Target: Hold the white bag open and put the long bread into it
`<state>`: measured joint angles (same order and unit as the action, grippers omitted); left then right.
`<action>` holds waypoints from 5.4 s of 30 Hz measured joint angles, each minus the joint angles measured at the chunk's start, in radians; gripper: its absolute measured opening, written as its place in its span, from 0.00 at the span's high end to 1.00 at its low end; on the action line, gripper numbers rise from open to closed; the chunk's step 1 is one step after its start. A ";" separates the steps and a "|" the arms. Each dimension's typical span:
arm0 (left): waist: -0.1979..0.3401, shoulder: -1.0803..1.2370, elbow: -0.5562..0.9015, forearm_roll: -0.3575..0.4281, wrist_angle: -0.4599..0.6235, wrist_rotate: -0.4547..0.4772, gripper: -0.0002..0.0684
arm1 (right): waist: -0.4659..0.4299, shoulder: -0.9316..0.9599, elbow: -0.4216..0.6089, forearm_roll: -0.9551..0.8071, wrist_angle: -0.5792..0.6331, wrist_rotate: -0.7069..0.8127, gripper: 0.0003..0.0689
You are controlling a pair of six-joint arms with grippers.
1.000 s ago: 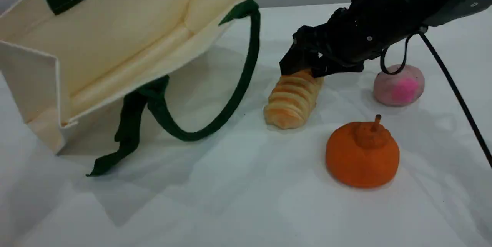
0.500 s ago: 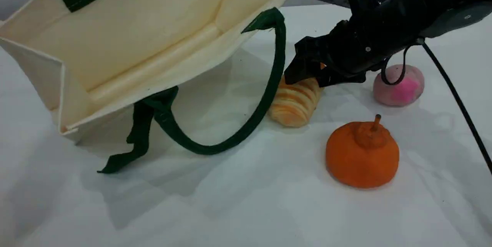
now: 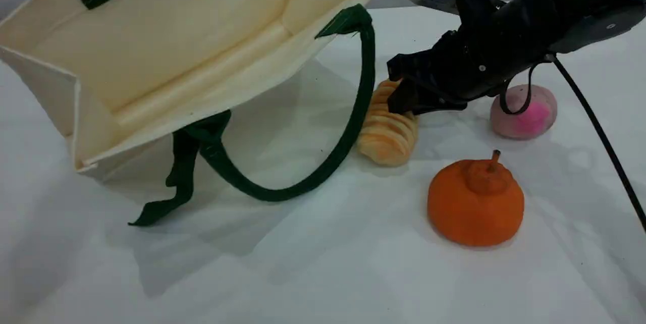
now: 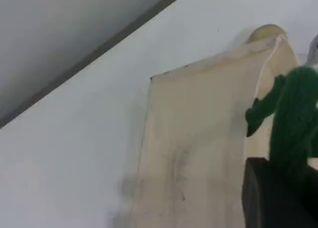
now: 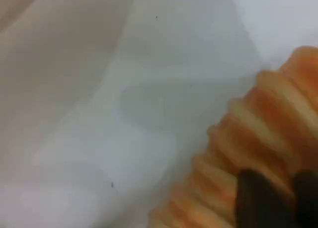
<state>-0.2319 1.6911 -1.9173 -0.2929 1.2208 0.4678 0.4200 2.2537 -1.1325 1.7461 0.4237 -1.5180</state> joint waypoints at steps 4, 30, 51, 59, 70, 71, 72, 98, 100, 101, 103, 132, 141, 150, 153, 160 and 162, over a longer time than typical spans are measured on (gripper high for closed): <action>0.000 0.000 0.000 -0.002 0.000 0.000 0.86 | 0.000 0.000 0.000 -0.001 0.002 0.000 0.94; 0.000 0.000 0.000 0.034 0.000 0.004 0.86 | -0.023 -0.193 0.000 -0.190 -0.097 0.205 0.94; 0.000 0.071 0.002 -0.105 -0.002 0.064 0.86 | -0.274 -0.471 0.000 -0.465 0.171 0.397 0.94; 0.000 0.071 0.002 -0.163 -0.002 0.097 0.86 | -0.270 -0.563 0.000 -0.480 0.331 0.452 0.94; 0.000 0.070 0.001 -0.150 -0.001 0.097 0.86 | -0.128 -0.561 0.000 -0.586 0.566 0.493 0.94; 0.000 0.070 0.001 -0.149 -0.001 0.097 0.86 | -0.115 -0.561 0.000 -0.586 0.563 0.497 0.94; 0.000 0.070 0.001 -0.149 -0.001 0.097 0.86 | -0.104 -0.561 0.000 -0.582 0.559 0.498 0.94; 0.000 0.054 0.000 -0.175 0.001 0.089 0.86 | 0.099 -0.344 -0.002 -0.216 0.291 0.341 0.94; 0.000 0.054 0.000 -0.183 0.001 0.089 0.86 | 0.099 -0.338 -0.002 -0.172 0.256 0.325 0.94; 0.000 0.054 0.000 -0.183 0.000 0.089 0.86 | 0.099 -0.333 -0.002 -0.150 0.237 0.320 0.94; 0.000 0.054 0.000 -0.183 0.000 0.089 0.86 | 0.099 -0.321 -0.003 -0.130 0.205 0.315 0.94; 0.000 0.052 0.000 -0.190 0.000 0.089 0.86 | 0.303 -0.228 -0.063 0.001 -0.235 0.155 0.91; 0.000 0.052 0.000 -0.190 0.001 0.089 0.86 | 0.303 -0.229 -0.063 -0.002 -0.197 0.070 0.51; 0.000 0.052 0.000 -0.177 0.000 0.089 0.86 | 0.297 -0.347 -0.031 -0.007 -0.157 0.042 0.38; 0.000 0.052 0.000 -0.177 0.000 0.089 0.86 | 0.297 -0.424 0.015 -0.058 -0.166 0.042 0.38; 0.000 0.058 0.002 -0.176 -0.001 0.089 0.86 | 0.298 -0.584 0.173 -0.101 -0.316 0.034 0.38; 0.000 0.070 0.002 -0.176 -0.001 0.089 0.86 | 0.298 -0.615 0.202 -0.105 -0.342 0.023 0.38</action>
<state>-0.2319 1.7612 -1.9157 -0.4686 1.2200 0.5566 0.7179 1.6389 -0.9309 1.6410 0.0816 -1.4946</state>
